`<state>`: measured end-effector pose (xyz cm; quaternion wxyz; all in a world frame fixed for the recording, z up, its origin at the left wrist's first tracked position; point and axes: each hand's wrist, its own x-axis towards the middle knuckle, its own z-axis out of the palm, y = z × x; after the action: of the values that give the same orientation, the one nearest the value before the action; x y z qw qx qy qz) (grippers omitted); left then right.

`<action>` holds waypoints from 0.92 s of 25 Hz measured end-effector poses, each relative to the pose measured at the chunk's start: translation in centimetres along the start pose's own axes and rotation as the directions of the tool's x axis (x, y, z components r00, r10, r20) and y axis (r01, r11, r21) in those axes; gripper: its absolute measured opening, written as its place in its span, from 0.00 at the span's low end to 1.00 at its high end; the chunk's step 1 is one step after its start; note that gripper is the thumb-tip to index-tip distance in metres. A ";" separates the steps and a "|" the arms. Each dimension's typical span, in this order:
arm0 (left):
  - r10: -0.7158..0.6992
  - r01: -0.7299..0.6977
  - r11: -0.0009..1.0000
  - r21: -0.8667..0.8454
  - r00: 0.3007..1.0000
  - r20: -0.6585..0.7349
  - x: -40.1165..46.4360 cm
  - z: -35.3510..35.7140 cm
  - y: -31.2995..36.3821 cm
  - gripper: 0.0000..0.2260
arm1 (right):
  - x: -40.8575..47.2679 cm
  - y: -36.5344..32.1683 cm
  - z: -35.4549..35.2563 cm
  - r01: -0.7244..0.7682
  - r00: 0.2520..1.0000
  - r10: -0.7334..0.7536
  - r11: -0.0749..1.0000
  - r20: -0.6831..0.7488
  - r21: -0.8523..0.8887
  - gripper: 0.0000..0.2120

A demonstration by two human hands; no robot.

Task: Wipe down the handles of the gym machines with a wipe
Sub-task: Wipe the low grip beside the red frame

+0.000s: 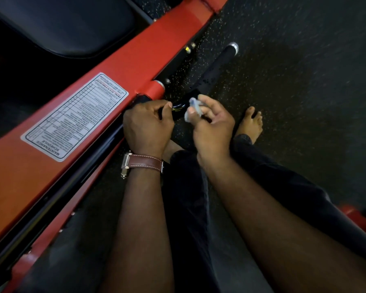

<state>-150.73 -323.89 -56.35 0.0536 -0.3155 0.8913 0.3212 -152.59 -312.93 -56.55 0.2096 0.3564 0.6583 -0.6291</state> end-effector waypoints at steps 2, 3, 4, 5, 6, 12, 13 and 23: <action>0.122 -0.124 0.987 0.104 0.992 0.024 0.6 -0.2 0.4 0.06 | 1.0 -0.3 -0.3 0.211 0.976 -0.187 0.936 0.110 -0.282 0.11; 0.162 -0.165 0.982 0.095 0.986 0.038 0.9 -0.1 0.5 0.06 | 2.4 -0.6 -0.3 0.245 0.969 -0.208 0.893 0.136 -0.378 0.11; 0.184 -0.188 0.980 0.061 0.981 0.065 1.3 0.0 0.4 0.06 | 3.8 -1.0 -0.4 0.246 0.968 -0.199 0.868 0.151 -0.431 0.10; 0.197 -0.201 0.979 0.035 0.975 0.101 1.6 0.1 0.4 0.07 | 5.3 -1.3 -0.6 0.254 0.966 -0.205 0.852 0.155 -0.457 0.09; 0.197 -0.205 0.978 0.040 0.970 0.140 2.0 0.2 0.3 0.09 | 6.3 -1.5 -0.8 0.264 0.964 -0.222 0.838 0.145 -0.477 0.08; 0.228 -0.363 0.864 0.350 0.900 0.371 4.7 2.5 1.1 0.18 | 4.0 0.0 -0.4 0.425 0.903 -0.383 0.732 0.194 -0.532 0.07; 0.240 -0.359 0.867 0.345 0.908 0.343 4.7 2.9 0.9 0.19 | 5.4 -0.4 -0.3 0.379 0.922 -0.358 0.745 0.151 -0.549 0.07; 0.178 -0.178 0.984 0.029 0.984 0.005 3.3 3.0 0.9 0.19 | 4.6 -3.0 1.3 0.471 0.878 -0.220 0.554 0.425 -0.687 0.06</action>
<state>-154.23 -323.26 -59.26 0.0303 -0.2333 0.9206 0.3118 -158.02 -313.12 -58.03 0.3064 -0.0029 0.8818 -0.3585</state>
